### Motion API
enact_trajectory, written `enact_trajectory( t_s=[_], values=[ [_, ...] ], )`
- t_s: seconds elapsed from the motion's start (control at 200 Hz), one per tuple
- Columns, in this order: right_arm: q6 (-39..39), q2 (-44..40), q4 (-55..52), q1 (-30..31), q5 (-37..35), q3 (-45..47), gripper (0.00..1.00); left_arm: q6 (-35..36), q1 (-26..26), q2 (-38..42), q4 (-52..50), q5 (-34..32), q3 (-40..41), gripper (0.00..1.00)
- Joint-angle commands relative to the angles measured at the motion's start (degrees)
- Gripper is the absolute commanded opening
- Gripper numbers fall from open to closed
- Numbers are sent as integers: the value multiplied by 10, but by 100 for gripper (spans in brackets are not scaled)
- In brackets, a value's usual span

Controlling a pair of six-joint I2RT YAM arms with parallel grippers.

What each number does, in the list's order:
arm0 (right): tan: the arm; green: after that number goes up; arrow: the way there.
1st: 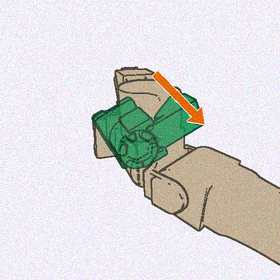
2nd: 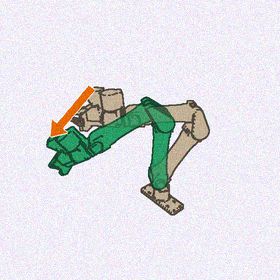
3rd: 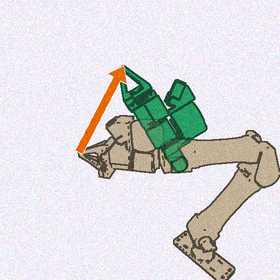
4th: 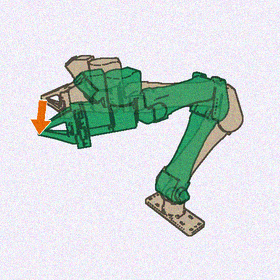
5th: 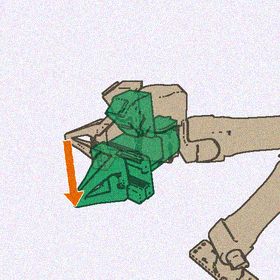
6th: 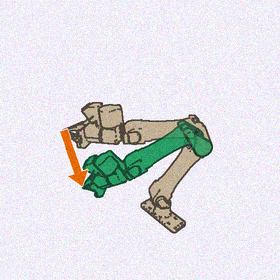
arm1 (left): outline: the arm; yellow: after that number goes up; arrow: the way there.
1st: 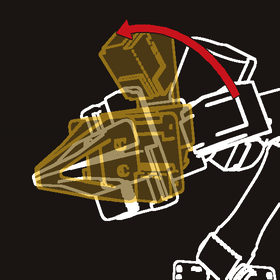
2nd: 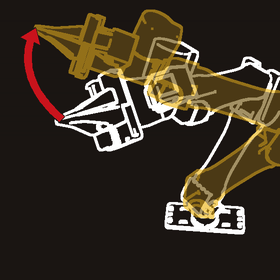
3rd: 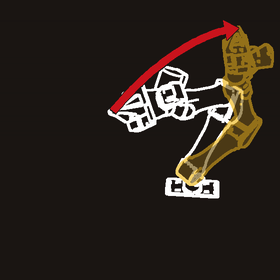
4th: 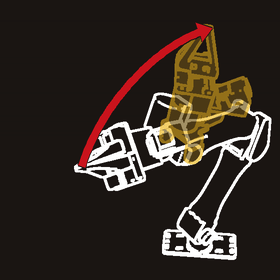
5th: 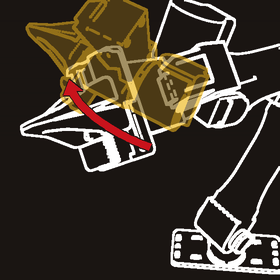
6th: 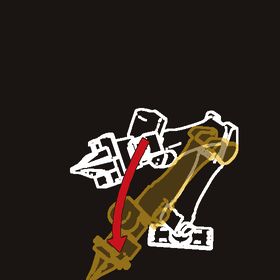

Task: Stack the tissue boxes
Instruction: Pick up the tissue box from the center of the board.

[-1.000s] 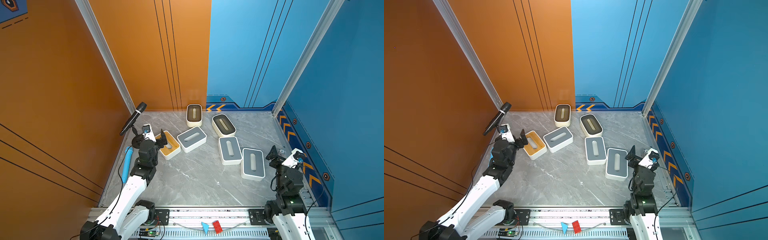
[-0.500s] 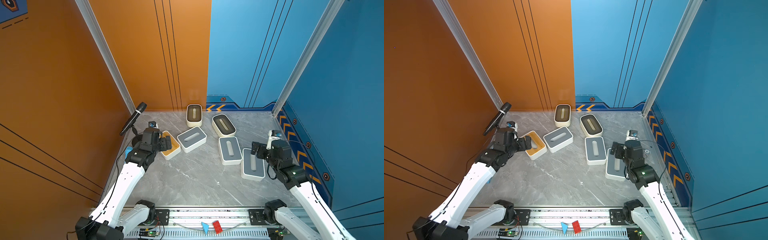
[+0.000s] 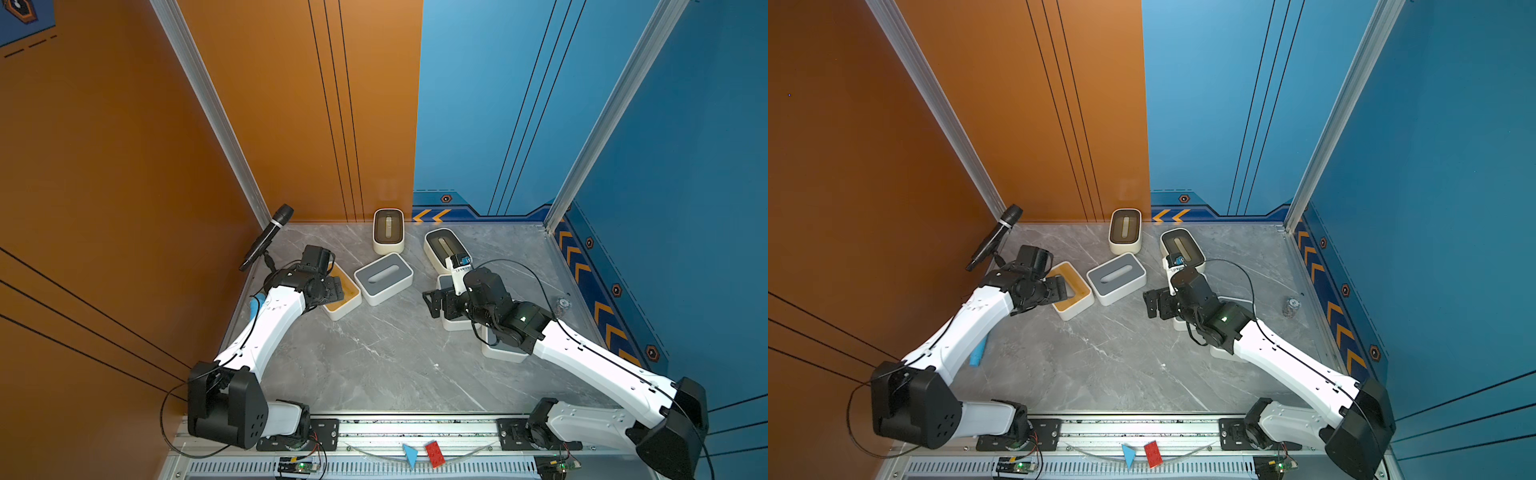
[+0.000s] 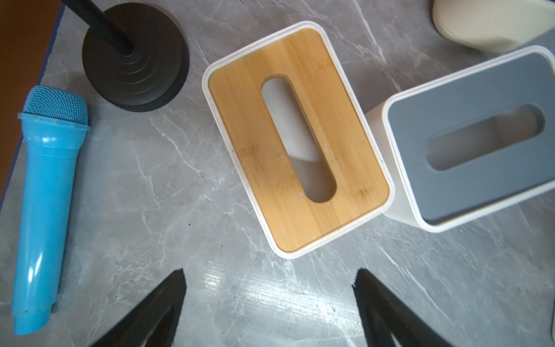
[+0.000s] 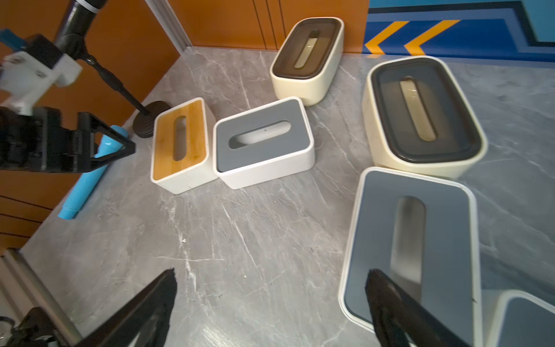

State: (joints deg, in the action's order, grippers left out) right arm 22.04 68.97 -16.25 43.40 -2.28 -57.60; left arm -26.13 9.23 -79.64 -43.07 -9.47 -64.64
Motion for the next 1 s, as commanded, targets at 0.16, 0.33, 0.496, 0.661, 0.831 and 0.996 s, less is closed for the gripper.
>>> enact_trajectory(
  t_s=[0.16,0.33,0.496,0.661,0.831,0.996],
  values=[
    [-97,67,166,2,125,17,100,-61,-19,-51,-21,51,-43,81],
    [-122,69,196,2,173,52,100,-82,-19,-78,-20,45,-58,76],
    [-143,53,284,15,167,126,100,-100,-23,-113,-16,25,-65,76],
    [-134,60,376,26,176,175,100,-97,-25,-160,-10,32,-85,77],
    [-154,84,424,60,156,194,100,-106,-27,-186,-2,29,-91,75],
    [-141,131,452,69,175,188,100,-115,-32,-198,8,27,-89,70]
  ],
)
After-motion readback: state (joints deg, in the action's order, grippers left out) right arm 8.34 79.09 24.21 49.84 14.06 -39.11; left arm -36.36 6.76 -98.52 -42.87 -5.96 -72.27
